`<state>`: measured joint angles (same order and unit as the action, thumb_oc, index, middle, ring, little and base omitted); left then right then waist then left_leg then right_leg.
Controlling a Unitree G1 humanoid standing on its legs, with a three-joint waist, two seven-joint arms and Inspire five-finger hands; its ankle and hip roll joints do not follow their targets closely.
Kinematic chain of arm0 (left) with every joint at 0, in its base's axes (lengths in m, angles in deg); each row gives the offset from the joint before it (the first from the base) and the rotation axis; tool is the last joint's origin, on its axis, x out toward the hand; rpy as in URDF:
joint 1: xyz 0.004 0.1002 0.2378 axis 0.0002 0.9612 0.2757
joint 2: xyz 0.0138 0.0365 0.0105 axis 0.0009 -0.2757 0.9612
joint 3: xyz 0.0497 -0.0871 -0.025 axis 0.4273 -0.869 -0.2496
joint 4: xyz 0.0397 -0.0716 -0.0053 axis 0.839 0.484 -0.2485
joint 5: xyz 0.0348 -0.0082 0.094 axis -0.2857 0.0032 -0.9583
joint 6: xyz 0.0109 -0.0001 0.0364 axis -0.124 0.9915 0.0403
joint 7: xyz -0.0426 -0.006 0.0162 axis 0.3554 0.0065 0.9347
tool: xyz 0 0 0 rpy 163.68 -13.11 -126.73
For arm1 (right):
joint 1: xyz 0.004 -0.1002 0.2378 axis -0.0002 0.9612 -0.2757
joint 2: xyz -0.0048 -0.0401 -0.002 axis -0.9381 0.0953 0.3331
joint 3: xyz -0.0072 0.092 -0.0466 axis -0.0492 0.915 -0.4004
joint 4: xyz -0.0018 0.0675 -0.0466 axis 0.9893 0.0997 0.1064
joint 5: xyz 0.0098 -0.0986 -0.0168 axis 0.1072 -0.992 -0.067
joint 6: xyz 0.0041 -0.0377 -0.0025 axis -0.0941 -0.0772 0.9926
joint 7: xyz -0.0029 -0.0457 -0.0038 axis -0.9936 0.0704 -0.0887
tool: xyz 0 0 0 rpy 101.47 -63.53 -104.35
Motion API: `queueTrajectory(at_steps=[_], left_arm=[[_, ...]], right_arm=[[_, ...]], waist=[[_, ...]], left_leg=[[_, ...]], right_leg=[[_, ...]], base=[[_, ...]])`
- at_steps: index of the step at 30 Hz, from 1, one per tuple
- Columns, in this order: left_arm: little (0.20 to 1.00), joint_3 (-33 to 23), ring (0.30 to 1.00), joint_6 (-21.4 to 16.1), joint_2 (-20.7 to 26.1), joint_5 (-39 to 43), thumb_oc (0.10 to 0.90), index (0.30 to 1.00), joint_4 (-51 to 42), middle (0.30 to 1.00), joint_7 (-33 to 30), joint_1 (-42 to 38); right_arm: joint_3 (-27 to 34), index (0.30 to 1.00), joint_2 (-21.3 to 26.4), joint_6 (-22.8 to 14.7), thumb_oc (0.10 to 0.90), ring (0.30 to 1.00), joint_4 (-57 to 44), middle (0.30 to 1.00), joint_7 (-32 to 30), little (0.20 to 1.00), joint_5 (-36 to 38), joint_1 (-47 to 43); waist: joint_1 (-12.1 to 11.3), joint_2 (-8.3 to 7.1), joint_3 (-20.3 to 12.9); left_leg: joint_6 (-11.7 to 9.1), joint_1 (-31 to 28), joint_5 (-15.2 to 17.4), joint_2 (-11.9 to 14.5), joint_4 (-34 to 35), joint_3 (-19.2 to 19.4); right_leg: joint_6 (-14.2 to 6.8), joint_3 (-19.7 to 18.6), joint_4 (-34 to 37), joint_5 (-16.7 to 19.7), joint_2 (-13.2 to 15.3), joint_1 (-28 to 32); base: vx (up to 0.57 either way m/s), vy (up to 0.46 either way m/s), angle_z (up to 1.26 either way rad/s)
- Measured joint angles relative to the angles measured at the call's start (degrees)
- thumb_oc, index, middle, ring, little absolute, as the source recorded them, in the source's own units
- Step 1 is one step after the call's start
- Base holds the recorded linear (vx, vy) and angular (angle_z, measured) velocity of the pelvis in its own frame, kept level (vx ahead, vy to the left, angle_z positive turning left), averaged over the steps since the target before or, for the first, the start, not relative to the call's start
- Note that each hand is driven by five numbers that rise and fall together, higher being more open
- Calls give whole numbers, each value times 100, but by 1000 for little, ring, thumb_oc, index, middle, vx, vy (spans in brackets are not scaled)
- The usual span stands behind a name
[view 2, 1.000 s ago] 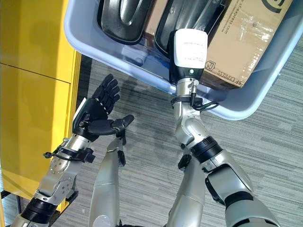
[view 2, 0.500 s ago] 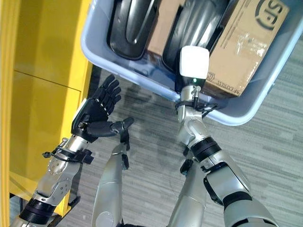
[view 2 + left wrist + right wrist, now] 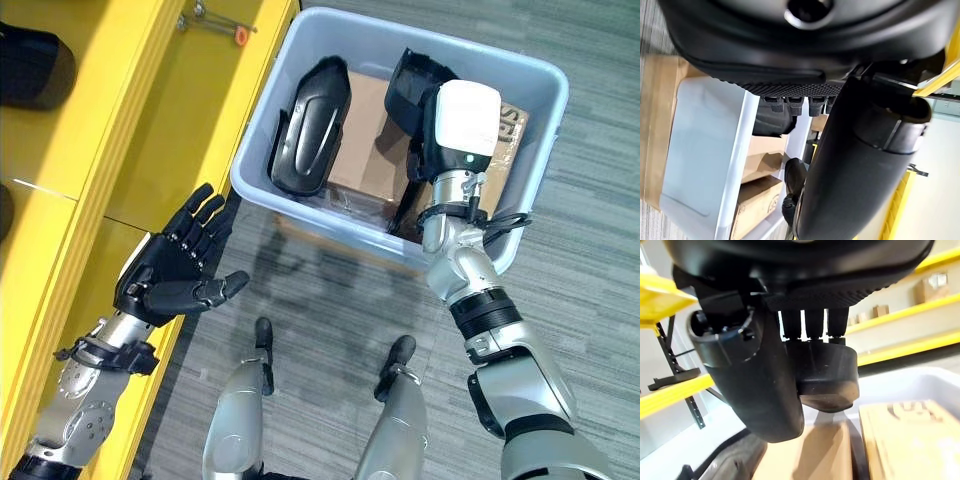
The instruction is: Move parts from the plastic box to the shelf.
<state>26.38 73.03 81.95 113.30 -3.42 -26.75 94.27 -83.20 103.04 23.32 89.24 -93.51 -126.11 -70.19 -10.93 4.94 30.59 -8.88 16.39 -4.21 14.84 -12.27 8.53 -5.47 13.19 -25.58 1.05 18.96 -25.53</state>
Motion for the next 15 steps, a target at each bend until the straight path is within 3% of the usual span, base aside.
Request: queueTrajectory(at_steps=[8,15], left_arm=[[1000,317,1000,-117,-56,-97,900,1000,-29,1000,-56,53],[1000,298,1000,-115,-81,-420,900,1000,-145,1000,-344,35]], right_arm=[[292,300,539,-355,400,300,-966,300,-116,300,230,-22],[395,300,563,-916,400,300,-1979,300,-94,300,396,236]], waist=[[27,13,-8],[176,30,-42]], left_leg=[[19,-779,34,13,212,53],[95,-1196,106,32,265,80]], right_leg=[[-37,47,157,-100,-35,755],[-56,65,94,-214,-52,1132]], base=[[109,-16,0],[112,-50,0]])
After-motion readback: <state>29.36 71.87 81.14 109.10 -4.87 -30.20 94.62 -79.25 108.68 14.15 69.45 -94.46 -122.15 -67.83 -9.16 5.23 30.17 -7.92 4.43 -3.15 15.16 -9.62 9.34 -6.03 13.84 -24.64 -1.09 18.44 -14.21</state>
